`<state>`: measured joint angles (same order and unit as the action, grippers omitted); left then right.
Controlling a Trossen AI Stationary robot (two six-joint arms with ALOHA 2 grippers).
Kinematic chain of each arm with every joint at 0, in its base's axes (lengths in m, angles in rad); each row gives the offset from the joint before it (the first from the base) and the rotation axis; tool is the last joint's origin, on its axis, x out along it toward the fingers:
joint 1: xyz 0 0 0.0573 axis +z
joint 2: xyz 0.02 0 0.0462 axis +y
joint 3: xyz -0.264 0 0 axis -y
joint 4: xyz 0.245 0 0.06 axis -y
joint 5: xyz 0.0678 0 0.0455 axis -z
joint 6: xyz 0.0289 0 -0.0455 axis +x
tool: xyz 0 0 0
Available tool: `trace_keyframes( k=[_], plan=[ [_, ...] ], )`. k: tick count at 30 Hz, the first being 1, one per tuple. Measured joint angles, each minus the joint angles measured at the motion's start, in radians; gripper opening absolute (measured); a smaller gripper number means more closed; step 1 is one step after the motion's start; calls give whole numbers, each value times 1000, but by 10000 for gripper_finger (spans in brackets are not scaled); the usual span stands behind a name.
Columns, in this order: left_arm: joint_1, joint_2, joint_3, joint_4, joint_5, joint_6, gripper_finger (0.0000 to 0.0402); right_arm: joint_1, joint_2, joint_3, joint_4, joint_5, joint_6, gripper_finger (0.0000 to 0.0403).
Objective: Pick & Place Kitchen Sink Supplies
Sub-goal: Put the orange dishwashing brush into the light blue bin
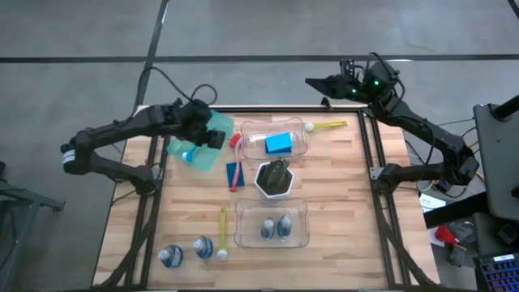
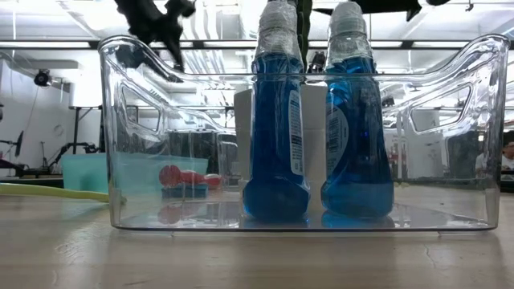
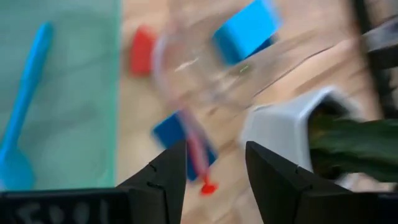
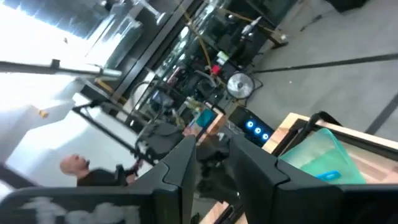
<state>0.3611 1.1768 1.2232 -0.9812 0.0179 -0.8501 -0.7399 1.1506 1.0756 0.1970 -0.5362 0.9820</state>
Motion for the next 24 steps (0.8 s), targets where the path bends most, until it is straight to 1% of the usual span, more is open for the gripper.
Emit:
trace_keyframes(
  k=[3,7,11,14,18,20,22,24],
  plan=[
    [-28,34,0,-59,-1,-56,156,0,-12,0,-4,-25,-29,92],
    [-86,77,0,-49,-12,-113,156,0,-17,0,-4,-62,-48,87],
    [-130,142,0,-42,-36,-147,160,0,-17,0,-3,-68,-51,82],
    [-147,186,0,-33,-63,-153,183,0,-18,0,0,-72,-51,82],
    [-149,257,0,4,-61,-165,233,0,-24,0,2,-78,-43,85],
    [-149,291,0,28,-54,-173,252,0,-31,0,2,-83,-44,87],
    [-149,328,0,67,-42,-154,262,0,-38,0,4,-92,-43,89],
    [-152,365,0,61,-37,-142,264,1,-46,0,5,-94,-43,88]
  ],
)
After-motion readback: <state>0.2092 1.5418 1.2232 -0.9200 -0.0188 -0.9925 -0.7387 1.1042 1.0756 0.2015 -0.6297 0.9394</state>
